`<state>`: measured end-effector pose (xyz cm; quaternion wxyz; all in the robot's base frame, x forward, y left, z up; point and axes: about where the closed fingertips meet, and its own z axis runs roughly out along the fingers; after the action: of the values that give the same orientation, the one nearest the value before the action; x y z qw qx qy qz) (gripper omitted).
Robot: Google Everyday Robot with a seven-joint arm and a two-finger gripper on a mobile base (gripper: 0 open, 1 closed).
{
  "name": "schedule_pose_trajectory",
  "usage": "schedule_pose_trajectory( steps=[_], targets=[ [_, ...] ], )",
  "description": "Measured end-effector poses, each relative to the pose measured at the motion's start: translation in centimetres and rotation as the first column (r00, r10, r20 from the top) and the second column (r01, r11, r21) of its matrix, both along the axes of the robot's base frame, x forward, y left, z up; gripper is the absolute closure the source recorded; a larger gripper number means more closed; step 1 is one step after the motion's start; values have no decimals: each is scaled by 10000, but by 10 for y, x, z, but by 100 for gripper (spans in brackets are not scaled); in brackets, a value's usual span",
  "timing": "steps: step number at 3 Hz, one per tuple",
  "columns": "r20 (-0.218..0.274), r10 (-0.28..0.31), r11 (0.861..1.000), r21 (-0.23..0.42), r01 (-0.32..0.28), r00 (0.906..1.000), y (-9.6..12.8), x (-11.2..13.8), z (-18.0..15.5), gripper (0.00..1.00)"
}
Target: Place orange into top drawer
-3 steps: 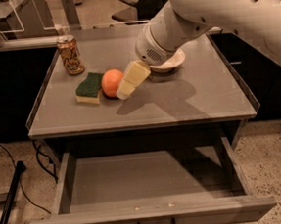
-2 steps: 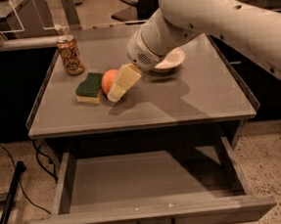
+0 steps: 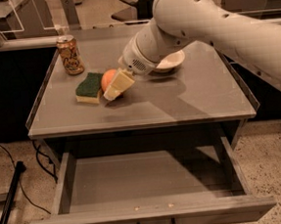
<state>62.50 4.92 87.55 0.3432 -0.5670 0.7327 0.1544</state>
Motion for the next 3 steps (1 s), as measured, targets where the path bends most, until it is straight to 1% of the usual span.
schedule_pose_trajectory(
  steps=[2,3],
  targets=[
    [-399,-174,9998,-51,172,9991,5,10,-30,23],
    [-469,-250,9997,-40,249,9986,9,15,-36,47]
  ],
)
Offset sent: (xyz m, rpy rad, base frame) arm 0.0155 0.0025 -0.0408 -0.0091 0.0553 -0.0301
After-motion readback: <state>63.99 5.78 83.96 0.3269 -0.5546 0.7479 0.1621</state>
